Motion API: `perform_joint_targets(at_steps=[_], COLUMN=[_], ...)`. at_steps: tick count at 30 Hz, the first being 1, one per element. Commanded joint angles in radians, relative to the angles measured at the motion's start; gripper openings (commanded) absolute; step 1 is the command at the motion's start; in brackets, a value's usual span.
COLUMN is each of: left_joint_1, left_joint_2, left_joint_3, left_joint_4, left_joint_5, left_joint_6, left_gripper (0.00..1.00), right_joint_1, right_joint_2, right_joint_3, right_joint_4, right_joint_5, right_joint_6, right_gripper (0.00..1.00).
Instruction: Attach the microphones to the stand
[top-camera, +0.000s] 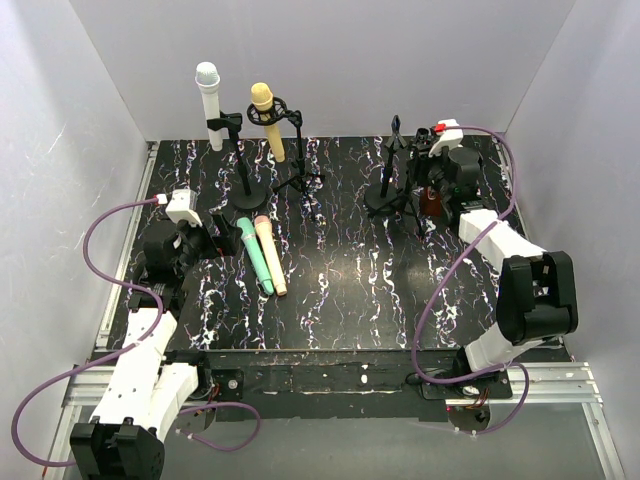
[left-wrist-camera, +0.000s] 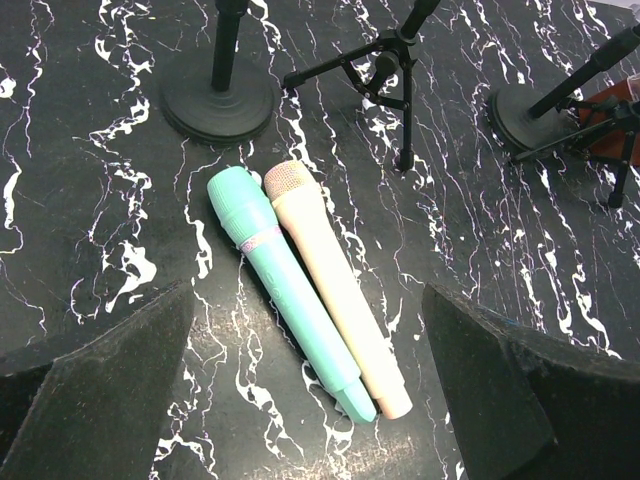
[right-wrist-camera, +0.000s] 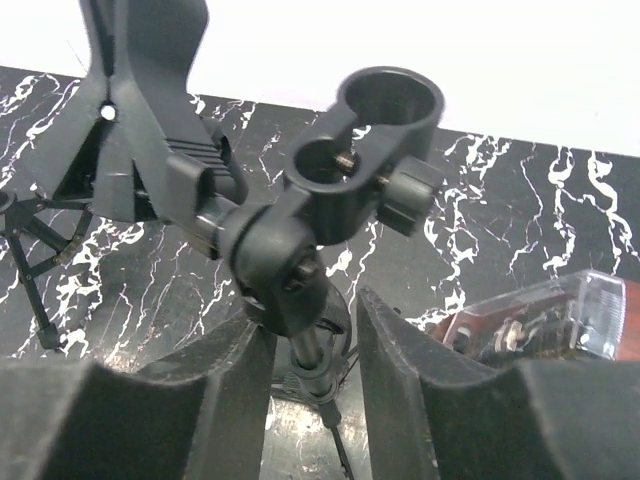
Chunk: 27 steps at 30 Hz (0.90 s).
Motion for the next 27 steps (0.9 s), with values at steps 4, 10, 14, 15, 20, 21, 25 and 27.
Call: perform_joint_targets(at_steps=[4,10,14,15,20,21,25,27], left_joint_1=[0.004,0.004,0.004,0.006,0.006,0.006,0.004,0.006], left_joint_2=[0.012,0.012,0.004,0.002,-0.008,-0.011,-0.021,-0.025], left_joint_3=[0.037,0.035,0.031,0.029,0.026,0.023,0.014,0.008], left_joint_4=[-0.006,0.001,0.008,0.010,0.021,0.024,0.040,0.053], left_joint_5=[-0.020,-0.007,0.011,0.014,0.029,0.034,0.065,0.078], left_joint_6=[0.017,0.019,0.017,0.016,0.016,0.016,0.010,0.008], left_gripper=[0.98,0.98,0.98,0.98,0.98,0.98,0.98,0.98], right_joint_1=[-0.001,-0.023,-0.033,-0.032,-0.030,-0.029,0.023,0.054], right_joint_2=[0.007,-0.103,-0.231,-0.261,-0.363,-0.372,-0.409,-0.407], right_joint_3=[0.014,-0.047,-0.115,-0.115,-0.089,-0.084,-0.107,-0.115], right_joint_4=[0.161,0.120,0.007,-0.062,-0.376,-0.437,-0.479,-0.460], right_joint_5=[-0.084,-0.156,-0.254,-0.295,-0.637,-0.718,-0.921,-0.976], right_joint_6=[-0.084,-0.090,-0.142,-0.153,-0.262,-0.298,-0.502,-0.565], right_gripper=[0.17,0.01,0.01,0.01,0.01,0.01,0.01,0.01])
